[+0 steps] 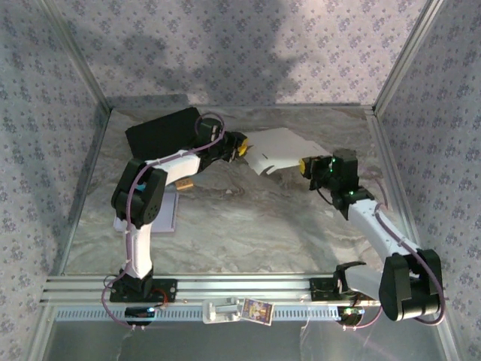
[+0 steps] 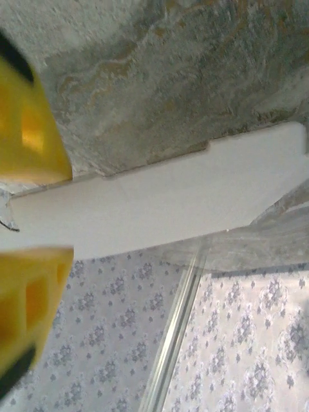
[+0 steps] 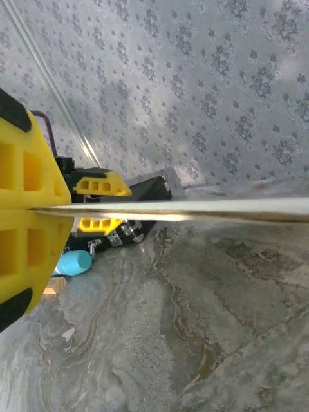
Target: Fold the paper box
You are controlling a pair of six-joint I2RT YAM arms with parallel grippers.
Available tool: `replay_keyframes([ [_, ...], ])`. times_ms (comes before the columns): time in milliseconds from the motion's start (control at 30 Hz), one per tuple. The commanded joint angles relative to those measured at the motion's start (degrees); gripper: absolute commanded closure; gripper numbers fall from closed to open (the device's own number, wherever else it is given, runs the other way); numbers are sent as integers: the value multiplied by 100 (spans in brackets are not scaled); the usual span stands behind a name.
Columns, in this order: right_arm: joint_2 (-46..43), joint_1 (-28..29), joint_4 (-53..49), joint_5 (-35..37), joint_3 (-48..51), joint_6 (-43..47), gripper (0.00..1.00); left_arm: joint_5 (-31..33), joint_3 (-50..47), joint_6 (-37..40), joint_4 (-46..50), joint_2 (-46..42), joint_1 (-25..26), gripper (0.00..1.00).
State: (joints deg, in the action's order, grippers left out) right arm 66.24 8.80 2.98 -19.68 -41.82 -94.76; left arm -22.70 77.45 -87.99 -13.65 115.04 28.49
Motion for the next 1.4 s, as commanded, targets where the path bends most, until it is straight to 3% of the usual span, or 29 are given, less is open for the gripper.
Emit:
replay_keyframes([
  [0,88,-180,-1215,-219,-1203,794,100,80,103,619,856,-601,-28,58],
  [200,38,-209,-3692,354,-3052,1170,100,127,441,1886,2894,-1161,-192,49],
  [400,-326,393,-6065,1214,-3968,-130,100,129,25,2358,3605,-1846,-416,49],
  [500,-21,868,-6875,1427,-4439,-663,100,-39,-146,2474,3695,-2075,-506,50],
  [700,1357,984,-5678,1603,-4586,-729,100,-175,-19,3377,4355,-2161,-511,57],
  [867,2573,920,-4369,1573,-4841,-486,100,-210,-503,3708,4104,-2409,-511,60],
  [1033,3405,929,-4540,1604,-5574,-139,100,-34,-857,3763,4059,-2581,-511,61],
  [1267,3442,953,-4063,1295,-4736,-186,100,-26,-972,4241,4049,-2446,-388,66],
  [1367,3264,875,-4021,1202,-4591,-294,100,-182,-1248,4042,3514,-2288,-275,68],
])
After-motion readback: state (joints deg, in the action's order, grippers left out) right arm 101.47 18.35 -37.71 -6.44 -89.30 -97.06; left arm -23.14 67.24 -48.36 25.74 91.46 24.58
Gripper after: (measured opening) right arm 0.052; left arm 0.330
